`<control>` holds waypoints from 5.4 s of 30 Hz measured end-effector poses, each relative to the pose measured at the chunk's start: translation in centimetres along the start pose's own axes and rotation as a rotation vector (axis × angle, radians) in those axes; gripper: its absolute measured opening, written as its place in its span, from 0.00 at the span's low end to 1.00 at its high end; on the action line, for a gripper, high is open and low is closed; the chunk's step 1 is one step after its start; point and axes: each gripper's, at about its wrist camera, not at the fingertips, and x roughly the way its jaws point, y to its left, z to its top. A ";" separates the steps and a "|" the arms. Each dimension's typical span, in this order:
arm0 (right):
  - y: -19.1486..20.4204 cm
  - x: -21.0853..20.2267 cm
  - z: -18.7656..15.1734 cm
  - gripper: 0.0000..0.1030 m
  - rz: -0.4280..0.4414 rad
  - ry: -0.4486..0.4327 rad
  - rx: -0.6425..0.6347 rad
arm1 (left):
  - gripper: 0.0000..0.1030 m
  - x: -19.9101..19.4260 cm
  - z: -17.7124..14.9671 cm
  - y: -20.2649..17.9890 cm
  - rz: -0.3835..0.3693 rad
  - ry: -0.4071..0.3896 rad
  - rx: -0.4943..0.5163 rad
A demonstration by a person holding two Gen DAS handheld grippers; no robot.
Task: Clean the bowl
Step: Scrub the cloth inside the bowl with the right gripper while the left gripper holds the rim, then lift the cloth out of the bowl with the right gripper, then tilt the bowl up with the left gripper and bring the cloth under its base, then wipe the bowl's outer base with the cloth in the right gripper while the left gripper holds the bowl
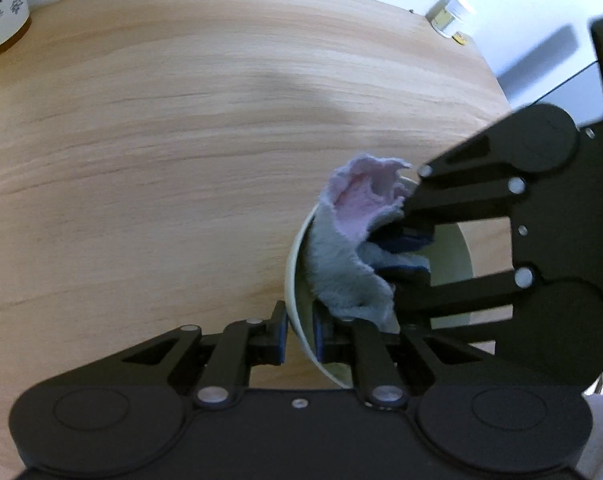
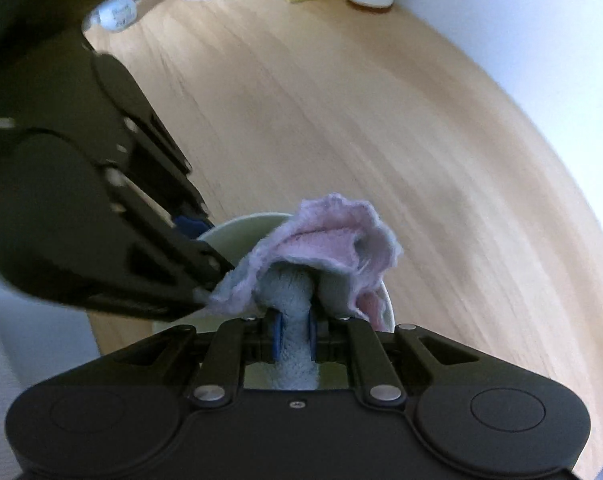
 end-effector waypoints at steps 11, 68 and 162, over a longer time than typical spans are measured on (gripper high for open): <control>-2.0 -0.5 0.9 0.08 -0.024 0.000 0.082 | 0.11 -0.1 -0.1 0.3 0.024 0.011 -0.044; -8.4 -8.8 -10.1 0.15 0.102 -0.379 0.716 | 0.24 0.7 0.1 3.2 -0.009 -0.024 -0.197; -4.8 -5.7 -4.3 0.12 -0.130 -0.168 -0.028 | 0.15 -3.2 0.5 1.3 -0.227 -0.146 -0.395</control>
